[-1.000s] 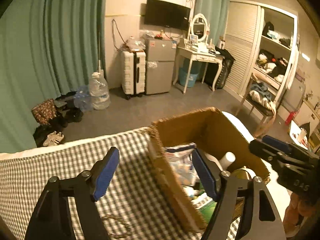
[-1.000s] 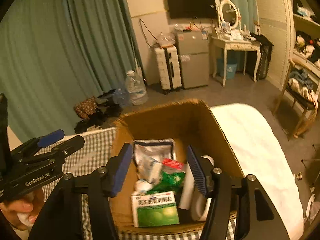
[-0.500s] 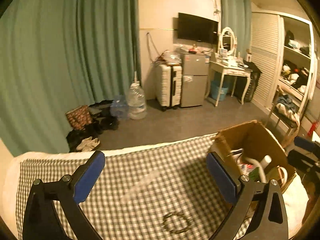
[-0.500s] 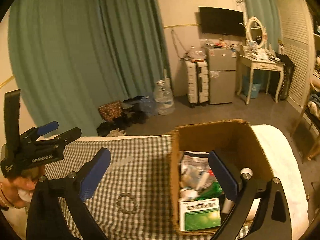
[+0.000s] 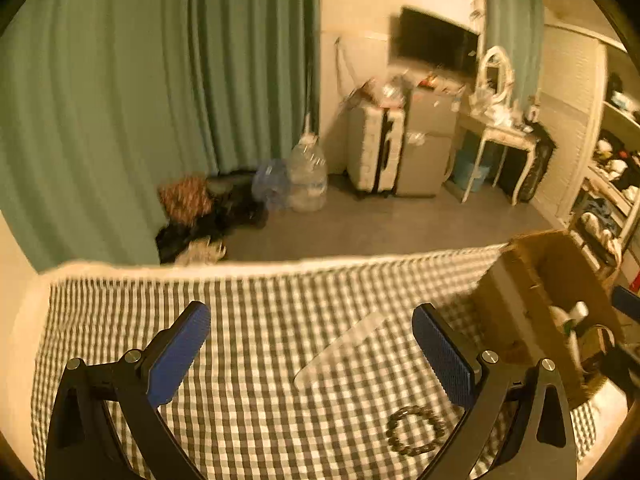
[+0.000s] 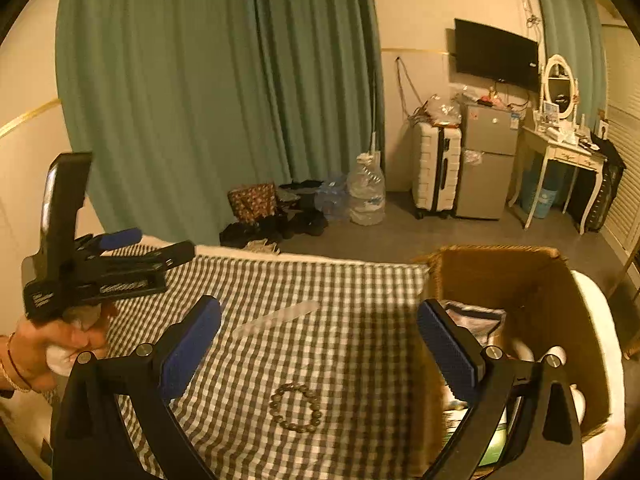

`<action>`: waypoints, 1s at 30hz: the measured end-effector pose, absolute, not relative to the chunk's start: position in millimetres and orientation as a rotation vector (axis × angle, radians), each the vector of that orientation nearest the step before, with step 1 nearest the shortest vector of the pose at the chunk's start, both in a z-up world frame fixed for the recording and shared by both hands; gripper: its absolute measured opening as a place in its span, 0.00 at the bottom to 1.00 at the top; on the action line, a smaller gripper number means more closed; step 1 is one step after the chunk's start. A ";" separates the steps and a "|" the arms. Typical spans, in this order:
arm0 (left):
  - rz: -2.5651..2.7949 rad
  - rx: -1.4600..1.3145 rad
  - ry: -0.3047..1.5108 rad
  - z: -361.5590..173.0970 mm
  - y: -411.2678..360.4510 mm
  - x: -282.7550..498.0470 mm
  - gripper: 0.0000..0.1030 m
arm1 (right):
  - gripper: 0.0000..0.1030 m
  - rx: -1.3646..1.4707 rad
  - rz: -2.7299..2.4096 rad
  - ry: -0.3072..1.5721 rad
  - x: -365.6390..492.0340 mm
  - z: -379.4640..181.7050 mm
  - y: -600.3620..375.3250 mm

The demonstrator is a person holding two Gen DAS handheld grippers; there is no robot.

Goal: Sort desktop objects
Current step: 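Move both tools back over the comb and bracelet on the bed, then grasp the white comb with left tool while right tool grasps the bead bracelet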

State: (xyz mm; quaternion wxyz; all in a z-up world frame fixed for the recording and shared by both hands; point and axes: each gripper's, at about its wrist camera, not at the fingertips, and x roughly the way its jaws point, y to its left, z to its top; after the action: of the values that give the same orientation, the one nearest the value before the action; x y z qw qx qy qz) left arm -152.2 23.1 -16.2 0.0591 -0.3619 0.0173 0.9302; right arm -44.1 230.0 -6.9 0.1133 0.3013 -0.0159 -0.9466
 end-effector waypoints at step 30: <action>2.609 -1.209 0.418 -215.4 25.8 -186.5 1.00 | 0.96 1.361 -2.574 0.118 -83.7 -230.2 175.7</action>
State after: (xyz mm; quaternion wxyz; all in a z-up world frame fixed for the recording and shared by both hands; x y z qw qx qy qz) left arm -186.5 25.8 -215.4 0.1179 -0.4132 0.1429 0.8916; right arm -83.7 175.7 -230.2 0.1136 0.4642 0.0403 -0.8775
